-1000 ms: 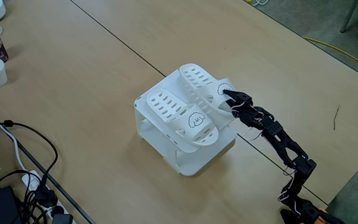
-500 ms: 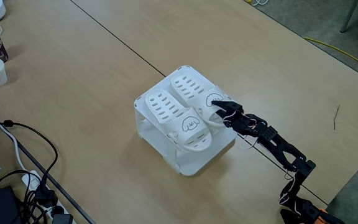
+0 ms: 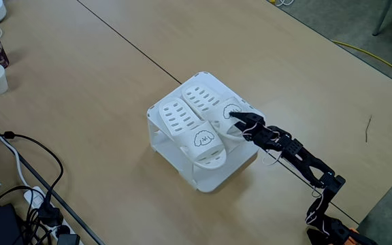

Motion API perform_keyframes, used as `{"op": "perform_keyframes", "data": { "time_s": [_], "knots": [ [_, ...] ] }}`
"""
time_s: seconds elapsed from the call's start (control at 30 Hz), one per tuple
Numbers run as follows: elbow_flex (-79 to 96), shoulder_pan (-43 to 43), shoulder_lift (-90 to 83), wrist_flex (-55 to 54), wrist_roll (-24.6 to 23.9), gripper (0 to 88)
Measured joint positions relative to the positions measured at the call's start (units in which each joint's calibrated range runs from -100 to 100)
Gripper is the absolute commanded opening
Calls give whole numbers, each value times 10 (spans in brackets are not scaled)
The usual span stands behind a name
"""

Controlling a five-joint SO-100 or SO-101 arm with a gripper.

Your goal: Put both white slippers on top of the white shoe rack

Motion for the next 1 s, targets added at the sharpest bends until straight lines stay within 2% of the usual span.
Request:
{"op": "perform_keyframes", "data": {
  "time_s": [1.0],
  "knots": [
    [-15,64,40,-7,0,15]
  ]
}}
